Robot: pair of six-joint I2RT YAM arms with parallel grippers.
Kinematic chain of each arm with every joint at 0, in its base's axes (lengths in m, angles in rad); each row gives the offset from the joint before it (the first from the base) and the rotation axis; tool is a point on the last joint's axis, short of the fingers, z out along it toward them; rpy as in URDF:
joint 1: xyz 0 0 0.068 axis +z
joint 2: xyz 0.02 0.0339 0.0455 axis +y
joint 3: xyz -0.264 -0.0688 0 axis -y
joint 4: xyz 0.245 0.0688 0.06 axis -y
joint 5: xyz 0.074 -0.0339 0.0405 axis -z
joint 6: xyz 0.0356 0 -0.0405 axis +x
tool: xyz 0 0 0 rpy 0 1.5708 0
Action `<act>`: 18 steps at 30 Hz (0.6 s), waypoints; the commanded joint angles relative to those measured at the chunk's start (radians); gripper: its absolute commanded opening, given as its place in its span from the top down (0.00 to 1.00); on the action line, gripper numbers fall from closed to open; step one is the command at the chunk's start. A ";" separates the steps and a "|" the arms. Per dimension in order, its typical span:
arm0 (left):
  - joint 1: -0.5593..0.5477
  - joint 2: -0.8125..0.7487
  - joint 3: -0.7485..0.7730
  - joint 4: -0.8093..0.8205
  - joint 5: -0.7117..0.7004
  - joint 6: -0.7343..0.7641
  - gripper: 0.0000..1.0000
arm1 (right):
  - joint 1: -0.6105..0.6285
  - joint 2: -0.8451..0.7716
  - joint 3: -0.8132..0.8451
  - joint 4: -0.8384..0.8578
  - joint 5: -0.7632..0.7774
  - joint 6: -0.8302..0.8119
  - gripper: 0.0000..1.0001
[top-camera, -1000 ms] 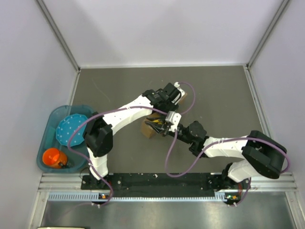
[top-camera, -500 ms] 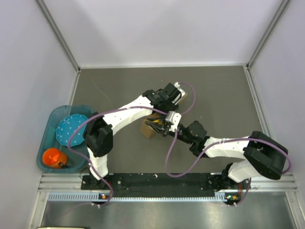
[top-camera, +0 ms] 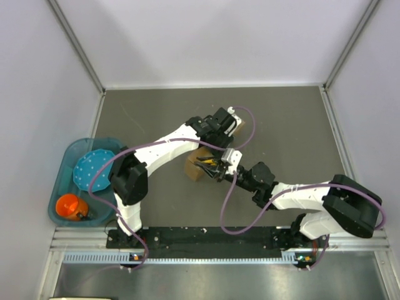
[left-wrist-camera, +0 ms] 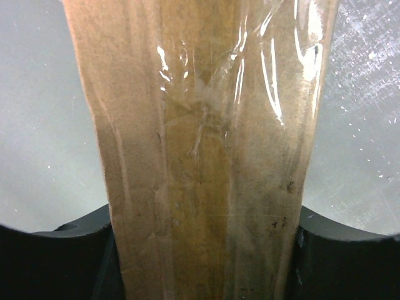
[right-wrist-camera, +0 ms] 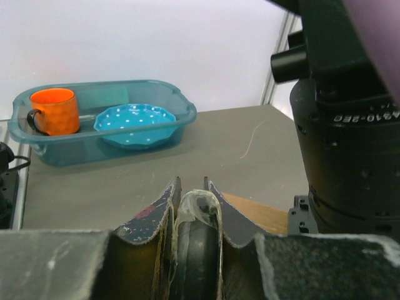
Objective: Unpack the express box
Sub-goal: Cut the express box at the center of the board.
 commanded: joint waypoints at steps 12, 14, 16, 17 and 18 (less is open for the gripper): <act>0.062 0.112 -0.113 -0.093 0.028 0.065 1.00 | -0.002 -0.031 -0.079 -0.213 0.048 0.017 1.00; 0.063 0.113 -0.113 -0.088 0.025 0.071 1.00 | -0.002 -0.042 -0.082 -0.225 0.051 0.015 1.00; 0.062 0.116 -0.113 -0.087 0.024 0.074 1.00 | 0.000 -0.063 -0.086 -0.244 0.054 0.015 1.00; 0.063 0.118 -0.113 -0.085 0.024 0.074 1.00 | 0.000 -0.073 -0.092 -0.251 0.054 0.017 1.00; 0.066 0.119 -0.113 -0.085 0.024 0.074 1.00 | 0.001 -0.086 -0.095 -0.257 0.055 0.017 1.00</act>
